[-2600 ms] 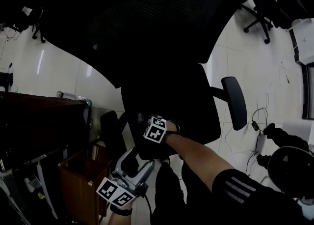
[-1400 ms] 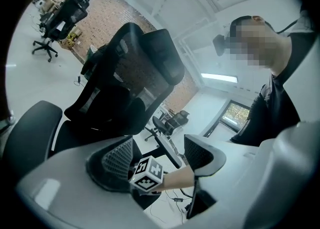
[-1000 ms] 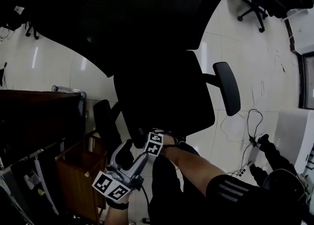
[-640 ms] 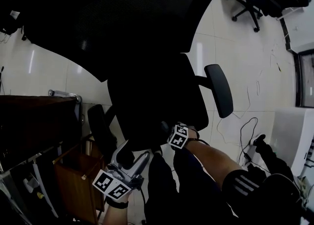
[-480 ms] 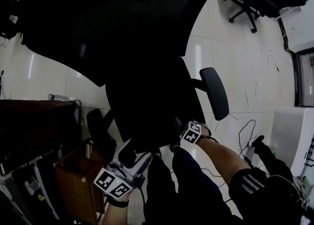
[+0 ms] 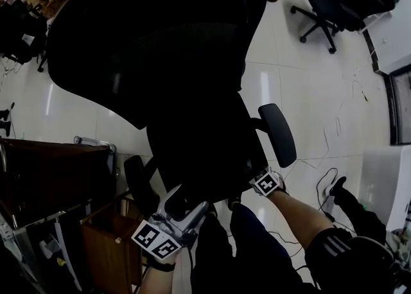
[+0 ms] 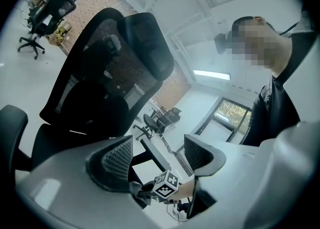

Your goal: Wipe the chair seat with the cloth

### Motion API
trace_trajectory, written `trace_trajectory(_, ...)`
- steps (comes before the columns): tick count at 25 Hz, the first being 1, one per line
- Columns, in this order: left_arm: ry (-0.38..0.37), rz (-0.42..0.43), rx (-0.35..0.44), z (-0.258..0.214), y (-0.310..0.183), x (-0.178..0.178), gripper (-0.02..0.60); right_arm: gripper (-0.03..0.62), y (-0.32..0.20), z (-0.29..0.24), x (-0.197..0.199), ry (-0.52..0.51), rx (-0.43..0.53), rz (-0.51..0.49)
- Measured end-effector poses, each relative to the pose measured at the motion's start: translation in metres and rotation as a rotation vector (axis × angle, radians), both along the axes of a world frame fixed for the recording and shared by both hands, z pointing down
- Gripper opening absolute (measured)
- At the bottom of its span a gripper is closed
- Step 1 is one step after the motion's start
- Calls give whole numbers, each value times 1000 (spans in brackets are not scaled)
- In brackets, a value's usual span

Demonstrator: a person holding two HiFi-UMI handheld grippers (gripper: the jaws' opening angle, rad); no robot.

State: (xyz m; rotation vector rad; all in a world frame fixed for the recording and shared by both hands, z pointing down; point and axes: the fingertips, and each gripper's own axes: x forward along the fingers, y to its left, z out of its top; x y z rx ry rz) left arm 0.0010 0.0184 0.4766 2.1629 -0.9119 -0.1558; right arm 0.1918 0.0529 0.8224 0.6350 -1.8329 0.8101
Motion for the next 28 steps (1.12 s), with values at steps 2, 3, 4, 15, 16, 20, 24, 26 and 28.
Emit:
trace_trajectory(2,-1,3,10,-13,1,-4,337,29,-7,-43,-21,-114,57,82)
trace_trajectory(3,-4,5,17,-21,4,-6,337,29,-8,-70,-31,-164,92,101)
trace_trajectory(4,-6,7,24,-31,8,-8,337,29,-7,-97,-39,-209,120,119)
trace_trajectory(15,2,107,144,-134,83,-16,337,29,12,-412,-83,-615,519,235)
trace_trajectory(16,1,111,152,-141,93,-17,337,29,18,-432,-82,-634,546,244)
trace_trajectory(20,13,89,186,-167,134,-13,337,29,56,-486,-76,-691,600,220)
trace_trajectory(24,-6,53,206,-180,182,0,337,29,102,-523,-70,-767,639,173)
trace_trajectory(26,-17,20,225,-185,203,12,337,29,124,-538,-62,-810,655,140)
trace_trajectory(28,-14,-13,243,-190,226,31,337,29,150,-548,-46,-847,662,106)
